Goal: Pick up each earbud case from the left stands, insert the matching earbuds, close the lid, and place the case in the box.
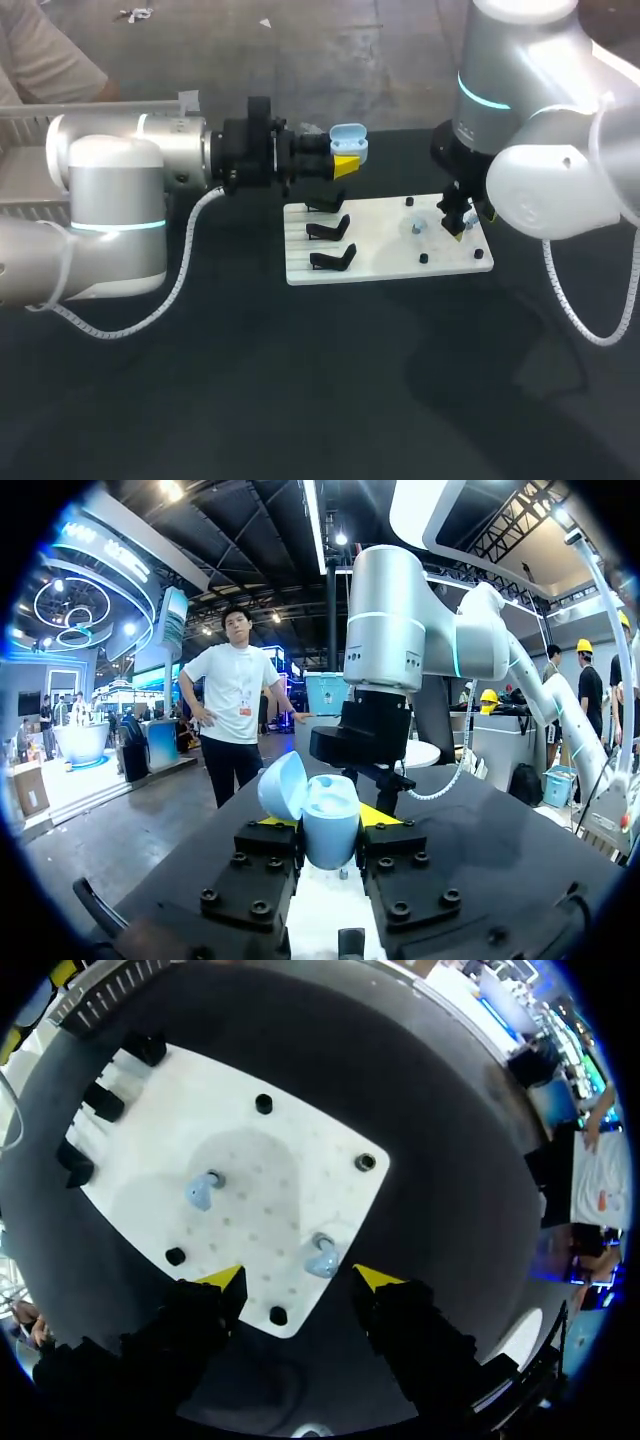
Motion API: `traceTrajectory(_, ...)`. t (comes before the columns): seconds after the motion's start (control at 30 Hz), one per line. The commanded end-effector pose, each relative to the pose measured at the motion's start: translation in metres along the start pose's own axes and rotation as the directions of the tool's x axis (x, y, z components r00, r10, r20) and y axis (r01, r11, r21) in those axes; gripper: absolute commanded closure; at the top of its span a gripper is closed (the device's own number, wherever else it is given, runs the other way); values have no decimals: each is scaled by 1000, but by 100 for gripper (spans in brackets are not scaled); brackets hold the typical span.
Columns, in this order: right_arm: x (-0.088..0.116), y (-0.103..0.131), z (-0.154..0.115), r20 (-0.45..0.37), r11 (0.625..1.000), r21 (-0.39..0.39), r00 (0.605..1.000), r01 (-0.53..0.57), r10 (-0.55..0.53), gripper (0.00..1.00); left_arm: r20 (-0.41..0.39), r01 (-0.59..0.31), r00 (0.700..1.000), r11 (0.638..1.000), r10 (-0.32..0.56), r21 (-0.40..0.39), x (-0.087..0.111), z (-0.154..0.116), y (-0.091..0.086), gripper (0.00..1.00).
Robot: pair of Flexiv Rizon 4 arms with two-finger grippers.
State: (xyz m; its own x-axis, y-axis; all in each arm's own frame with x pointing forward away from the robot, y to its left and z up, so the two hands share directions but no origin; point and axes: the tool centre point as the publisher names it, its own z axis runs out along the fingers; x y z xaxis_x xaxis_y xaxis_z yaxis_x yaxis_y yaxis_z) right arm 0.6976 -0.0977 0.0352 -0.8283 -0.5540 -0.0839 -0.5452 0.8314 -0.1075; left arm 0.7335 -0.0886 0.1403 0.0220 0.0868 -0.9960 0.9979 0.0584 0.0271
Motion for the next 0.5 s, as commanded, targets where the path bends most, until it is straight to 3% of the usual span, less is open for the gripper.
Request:
traceTrajectory(0.03,1,0,1,1,1000,-3,1000,-13,13,36,4,-4,1000,1000,4,-5,1,0,-1,100)
traceTrajectory(0.2,0,-3,3,1,999,-8,999,-38,38,49,4,-4,1000,1000,4,-5,1,0,-1,100)
traceTrajectory(0.5,-4,-10,4,1,999,-2,999,-50,50,52,4,-4,1000,1000,4,-5,1,0,-1,100)
